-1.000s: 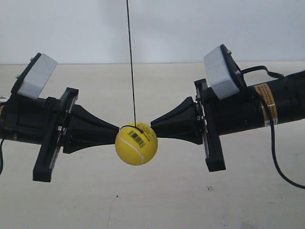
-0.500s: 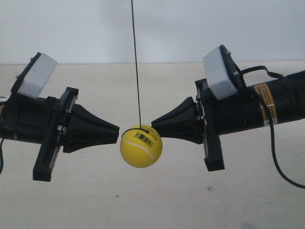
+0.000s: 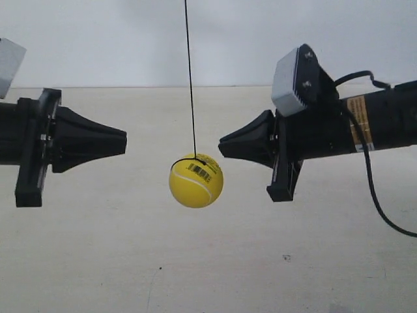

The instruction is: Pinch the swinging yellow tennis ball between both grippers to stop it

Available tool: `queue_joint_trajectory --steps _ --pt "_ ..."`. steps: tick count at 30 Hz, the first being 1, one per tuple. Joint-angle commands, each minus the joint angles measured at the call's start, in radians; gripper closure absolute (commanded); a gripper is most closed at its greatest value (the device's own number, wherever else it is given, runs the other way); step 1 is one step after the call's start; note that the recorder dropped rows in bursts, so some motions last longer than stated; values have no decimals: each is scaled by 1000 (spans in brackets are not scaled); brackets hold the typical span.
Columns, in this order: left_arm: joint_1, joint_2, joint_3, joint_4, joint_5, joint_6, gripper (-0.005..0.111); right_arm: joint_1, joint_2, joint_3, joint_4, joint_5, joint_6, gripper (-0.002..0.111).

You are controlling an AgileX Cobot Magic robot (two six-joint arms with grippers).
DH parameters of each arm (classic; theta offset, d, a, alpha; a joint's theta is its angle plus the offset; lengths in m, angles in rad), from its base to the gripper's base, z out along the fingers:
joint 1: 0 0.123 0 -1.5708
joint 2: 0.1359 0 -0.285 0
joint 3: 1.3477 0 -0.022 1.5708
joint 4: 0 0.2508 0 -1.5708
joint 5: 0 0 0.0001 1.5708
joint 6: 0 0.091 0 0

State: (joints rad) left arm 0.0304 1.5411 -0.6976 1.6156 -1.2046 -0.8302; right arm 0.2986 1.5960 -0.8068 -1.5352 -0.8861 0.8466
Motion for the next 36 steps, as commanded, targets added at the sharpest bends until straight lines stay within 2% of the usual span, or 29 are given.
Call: queue_joint_trajectory --steps 1,9,15,22,26,30,36 --pt "22 -103 -4 -37 117 -91 102 1 -98 -33 38 77 41 108" --pt "22 -471 -4 -136 397 -230 102 1 -402 -35 195 358 42 108" --pt "22 -873 -4 -161 659 -319 102 1 -706 -19 190 567 76 108" --pt "22 -1315 58 -161 809 -344 102 1 -1078 103 194 761 72 108" --pt "22 -1538 133 -161 922 -364 102 1 -1274 216 195 757 83 108" --pt "22 -1541 182 -159 953 -440 102 1 -1386 340 240 738 83 108" --pt "22 -1541 297 -166 948 -445 102 1 -1423 475 299 648 36 108"
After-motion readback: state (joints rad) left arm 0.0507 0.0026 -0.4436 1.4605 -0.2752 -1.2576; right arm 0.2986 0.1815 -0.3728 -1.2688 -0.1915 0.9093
